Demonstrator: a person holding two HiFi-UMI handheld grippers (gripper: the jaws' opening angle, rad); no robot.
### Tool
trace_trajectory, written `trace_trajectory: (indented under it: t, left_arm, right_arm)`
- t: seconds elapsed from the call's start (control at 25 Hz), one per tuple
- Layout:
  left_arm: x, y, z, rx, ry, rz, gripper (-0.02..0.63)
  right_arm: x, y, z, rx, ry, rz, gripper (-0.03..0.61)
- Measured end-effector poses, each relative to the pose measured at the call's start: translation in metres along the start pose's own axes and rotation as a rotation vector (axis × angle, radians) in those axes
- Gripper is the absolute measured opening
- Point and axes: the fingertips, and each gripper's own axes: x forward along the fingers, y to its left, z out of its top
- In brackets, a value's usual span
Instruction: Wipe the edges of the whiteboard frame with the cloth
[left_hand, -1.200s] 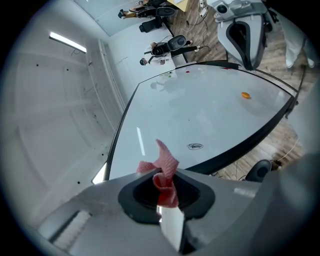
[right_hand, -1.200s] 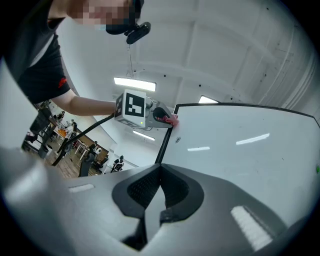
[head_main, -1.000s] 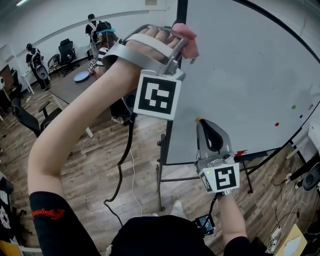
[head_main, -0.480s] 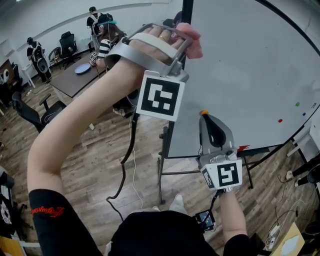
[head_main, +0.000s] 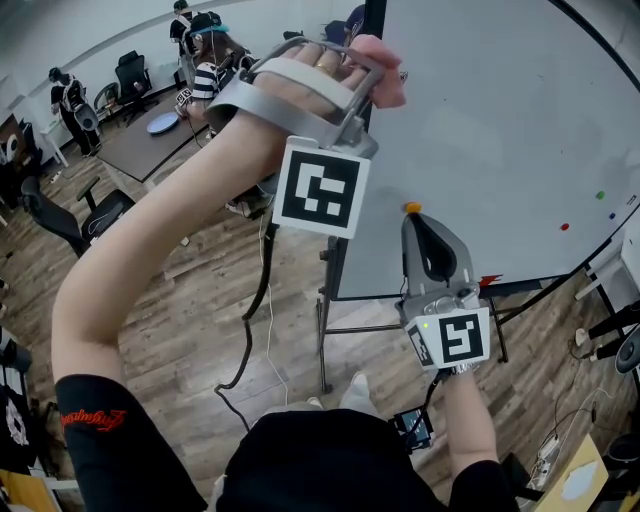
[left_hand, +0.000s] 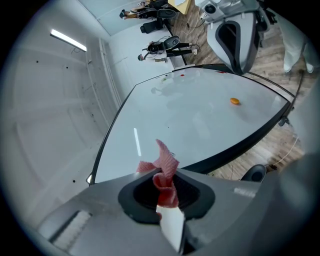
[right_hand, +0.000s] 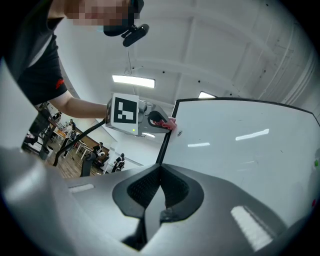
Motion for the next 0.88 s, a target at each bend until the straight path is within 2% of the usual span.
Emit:
trace_trajectory:
  t: [0.2,0.88]
  left_arm:
    - [-0.002,-0.011,0.001,0.005,0.02,0.012,0.037]
    - [-0.01,-0.045,-0.004,0.019,0.039,-0.036,0.037]
  right_arm:
    - [-0.001,0.0,-0.004,0.006,0.006,-0.003,0.002]
    - [0.003,0.005,-0.007,0.009,0.011,0.005,0.002]
